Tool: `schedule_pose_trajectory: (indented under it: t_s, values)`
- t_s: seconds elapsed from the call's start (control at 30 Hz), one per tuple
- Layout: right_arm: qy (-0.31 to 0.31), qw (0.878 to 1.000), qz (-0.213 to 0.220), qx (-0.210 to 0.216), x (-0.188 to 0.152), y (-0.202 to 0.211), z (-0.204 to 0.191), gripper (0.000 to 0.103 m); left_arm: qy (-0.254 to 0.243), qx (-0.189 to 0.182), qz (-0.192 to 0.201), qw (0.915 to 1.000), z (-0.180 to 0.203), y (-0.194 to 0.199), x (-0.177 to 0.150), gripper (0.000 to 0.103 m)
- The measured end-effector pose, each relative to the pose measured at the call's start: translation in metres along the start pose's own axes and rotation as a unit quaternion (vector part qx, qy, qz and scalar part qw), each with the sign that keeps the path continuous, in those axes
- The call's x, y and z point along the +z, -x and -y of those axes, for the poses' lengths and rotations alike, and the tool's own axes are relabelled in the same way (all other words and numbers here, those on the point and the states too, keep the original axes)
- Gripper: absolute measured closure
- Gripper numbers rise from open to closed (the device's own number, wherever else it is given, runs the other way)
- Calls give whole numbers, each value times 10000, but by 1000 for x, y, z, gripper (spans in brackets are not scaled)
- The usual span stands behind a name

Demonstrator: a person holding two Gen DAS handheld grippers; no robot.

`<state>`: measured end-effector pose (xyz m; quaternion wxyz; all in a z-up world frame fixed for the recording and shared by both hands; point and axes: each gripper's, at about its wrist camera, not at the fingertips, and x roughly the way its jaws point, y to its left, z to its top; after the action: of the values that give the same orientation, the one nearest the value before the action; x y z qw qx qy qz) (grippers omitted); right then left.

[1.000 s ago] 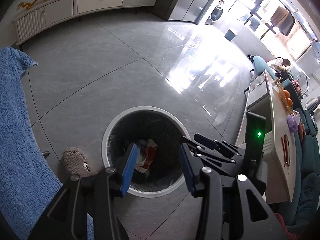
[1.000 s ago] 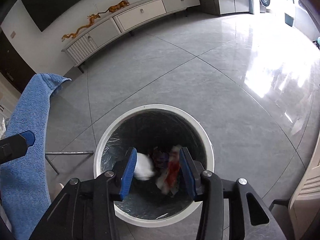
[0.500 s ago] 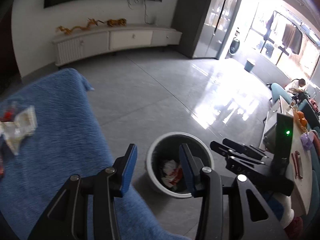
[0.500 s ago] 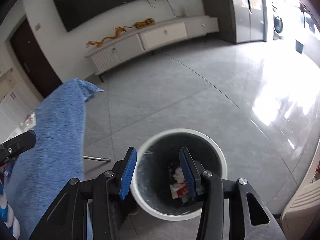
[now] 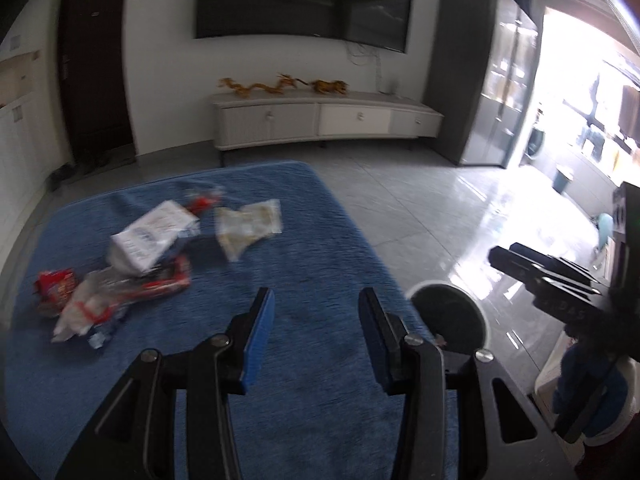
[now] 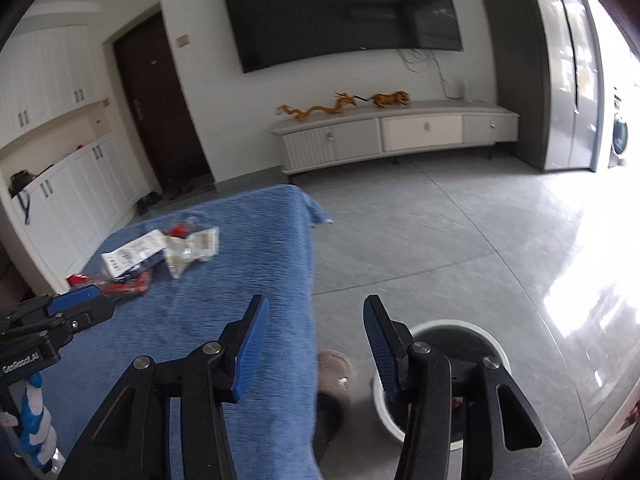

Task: Collect trash
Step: 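Return both tools to the table above the remaining wrappers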

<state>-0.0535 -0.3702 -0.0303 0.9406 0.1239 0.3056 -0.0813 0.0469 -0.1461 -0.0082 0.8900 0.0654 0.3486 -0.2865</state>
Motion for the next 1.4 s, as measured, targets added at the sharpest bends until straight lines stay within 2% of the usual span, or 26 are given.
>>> schedule_pose_trajectory:
  t_s: [0.07, 0.13, 0.2, 0.43, 1.03, 1.4]
  values:
    - [143, 9998, 4, 108, 1, 1, -17, 55, 179, 254, 146, 9994, -21, 16, -5, 60]
    - [275, 9994, 6, 231, 4, 1, -35, 55, 313, 556, 262, 9976, -36, 30, -10, 53]
    - [373, 9986, 6, 362, 6, 1, -53, 55, 429, 867, 384, 9946, -48, 46, -17, 51]
    - [690, 9956, -63, 625, 2, -1, -99, 54, 766, 1399, 621, 9852, -86, 80, -40, 51]
    - [1128, 9914, -195, 641, -1, -2, -174, 53, 1459, 1580, 705, 9740, -152, 113, -84, 51]
    - [1177, 9890, -479, 760, -5, -30, -193, 53, 1720, 1622, 440, 9706, -181, 97, -94, 51]
